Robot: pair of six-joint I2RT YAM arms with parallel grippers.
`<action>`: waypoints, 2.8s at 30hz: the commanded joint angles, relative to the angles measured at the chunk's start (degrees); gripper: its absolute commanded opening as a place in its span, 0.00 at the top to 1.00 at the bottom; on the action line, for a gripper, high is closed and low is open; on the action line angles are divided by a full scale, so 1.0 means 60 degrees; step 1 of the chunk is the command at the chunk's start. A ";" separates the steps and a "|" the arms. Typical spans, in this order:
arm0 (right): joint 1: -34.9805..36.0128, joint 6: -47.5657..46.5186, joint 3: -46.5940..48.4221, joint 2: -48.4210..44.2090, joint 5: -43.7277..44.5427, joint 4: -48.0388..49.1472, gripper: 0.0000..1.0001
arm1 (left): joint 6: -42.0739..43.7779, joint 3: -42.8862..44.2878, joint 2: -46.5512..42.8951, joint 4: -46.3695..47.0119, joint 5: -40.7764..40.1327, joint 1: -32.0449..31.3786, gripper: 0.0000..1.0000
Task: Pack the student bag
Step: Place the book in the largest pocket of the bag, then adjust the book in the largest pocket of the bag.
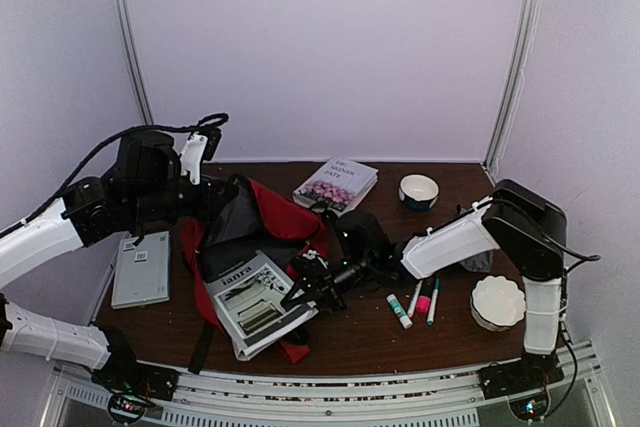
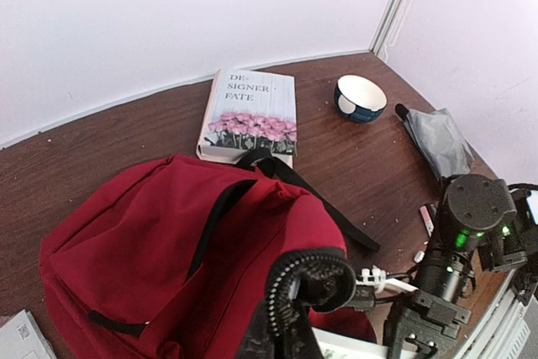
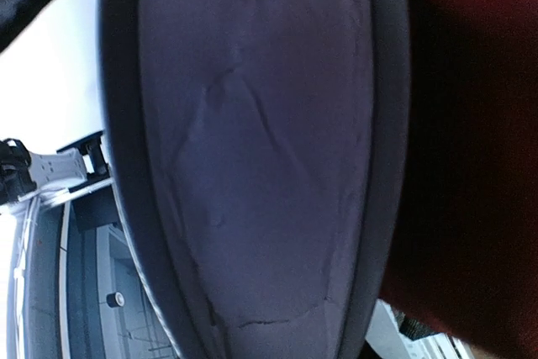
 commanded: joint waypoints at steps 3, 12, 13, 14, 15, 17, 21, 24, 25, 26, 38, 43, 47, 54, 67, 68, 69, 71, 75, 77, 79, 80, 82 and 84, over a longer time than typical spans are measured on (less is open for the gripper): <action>-0.0743 0.0757 0.0947 0.0807 0.0814 0.1210 0.87 | 0.0183 -0.0541 -0.0711 0.0531 0.0081 -0.0122 1.00; -0.0959 -0.2611 0.3955 0.2111 0.1560 -0.3643 0.40 | 0.0429 -0.0933 -0.0798 0.0593 0.0516 -0.0140 1.00; -0.0957 -0.2706 0.3766 0.1964 0.1659 -0.3730 0.36 | 0.0420 -0.0975 -0.0800 0.0600 0.0453 -0.0135 1.00; -0.0976 -0.2854 0.3543 0.1729 0.1778 -0.3854 0.33 | 0.0423 -0.1039 -0.0826 0.0634 0.0341 -0.0145 1.00; -0.0985 -0.3086 0.3295 0.1406 0.1890 -0.4152 0.28 | 0.0433 -0.1106 -0.0857 0.0667 0.0268 -0.0133 1.00; -0.1025 -0.3584 0.2827 0.0769 0.2126 -0.4552 0.23 | 0.0487 -0.1189 -0.0915 0.0746 0.0106 -0.0136 1.00; -0.1067 -0.5249 0.2441 -0.0467 0.2880 -0.6022 0.15 | 0.0636 -0.1273 -0.0920 0.0876 -0.0195 -0.0142 1.00; -0.1067 -0.6482 0.2475 -0.1192 0.3617 -0.7078 0.15 | 0.0697 -0.1331 -0.0794 0.0976 -0.0235 -0.0136 1.00; -0.1074 -0.6819 0.2444 -0.1379 0.3864 -0.7321 0.15 | 0.0718 -0.1360 -0.0750 0.1025 -0.0225 -0.0137 1.00; -0.1077 -0.7163 0.2352 -0.1569 0.4044 -0.7460 0.17 | 0.0709 -0.1401 -0.0719 0.1095 -0.0211 -0.0138 1.00; 0.0413 -1.5792 0.1323 -0.3418 0.7223 -0.8240 1.00 | 0.0459 -0.1340 -0.0774 0.0822 -0.0734 -0.0129 1.00; 0.1220 -1.7083 0.1758 -0.2694 0.9051 -0.7813 1.00 | 0.0470 -0.1350 -0.0774 0.1058 -0.0437 -0.0126 1.00; 0.1804 -1.7600 0.2427 -0.1902 1.0286 -0.7458 1.00 | 0.0347 -0.1309 -0.0742 0.1059 -0.0357 -0.0127 1.00; 0.2134 -1.8155 0.3642 -0.0759 1.0351 -0.7893 1.00 | 0.0252 -0.1464 -0.0945 0.1151 -0.0225 -0.0128 1.00; 0.2520 -1.8664 0.4861 0.0964 1.0720 -0.8631 1.00 | 0.0307 -0.1231 -0.1005 0.0856 -0.0200 -0.0138 1.00; 0.2521 -1.8581 0.5070 0.1180 1.0989 -0.8660 1.00 | 0.0330 -0.1205 -0.0982 0.0827 -0.0164 -0.0130 1.00; 0.2514 -1.8432 0.5352 0.1412 1.1295 -0.8708 1.00 | 0.0339 -0.1196 -0.0953 0.0803 -0.0141 -0.0129 1.00; 0.2364 -1.8003 0.6034 0.1899 1.1613 -0.8908 1.00 | 0.0302 -0.1202 -0.0885 0.0790 -0.0123 -0.0129 1.00; 0.2108 -1.7226 0.6782 0.2286 1.2179 -0.8607 1.00 | 0.0296 -0.1195 -0.0706 0.0707 0.0133 -0.0129 1.00; 0.2093 -1.7128 0.6804 0.2337 1.2661 -0.8213 1.00 | 0.0296 -0.1199 -0.0615 0.0673 0.0244 -0.0130 1.00; 0.2088 -1.7065 0.6883 0.2442 1.3059 -0.8046 1.00 | 0.0296 -0.1187 -0.0565 0.0682 0.0326 -0.0130 1.00; 0.2092 -1.7045 0.6934 0.2522 1.3250 -0.8012 1.00 | 0.0309 -0.1181 -0.0542 0.0681 0.0384 -0.0129 1.00; 0.2087 -1.7021 0.7057 0.2692 1.3547 -0.8030 0.99 | 0.0325 -0.1155 -0.0509 0.0680 0.0427 -0.0129 1.00; 0.2094 -1.7010 0.7108 0.2763 1.3469 -0.8146 0.97 | 0.0332 -0.1138 -0.0474 0.0681 0.0463 -0.0129 1.00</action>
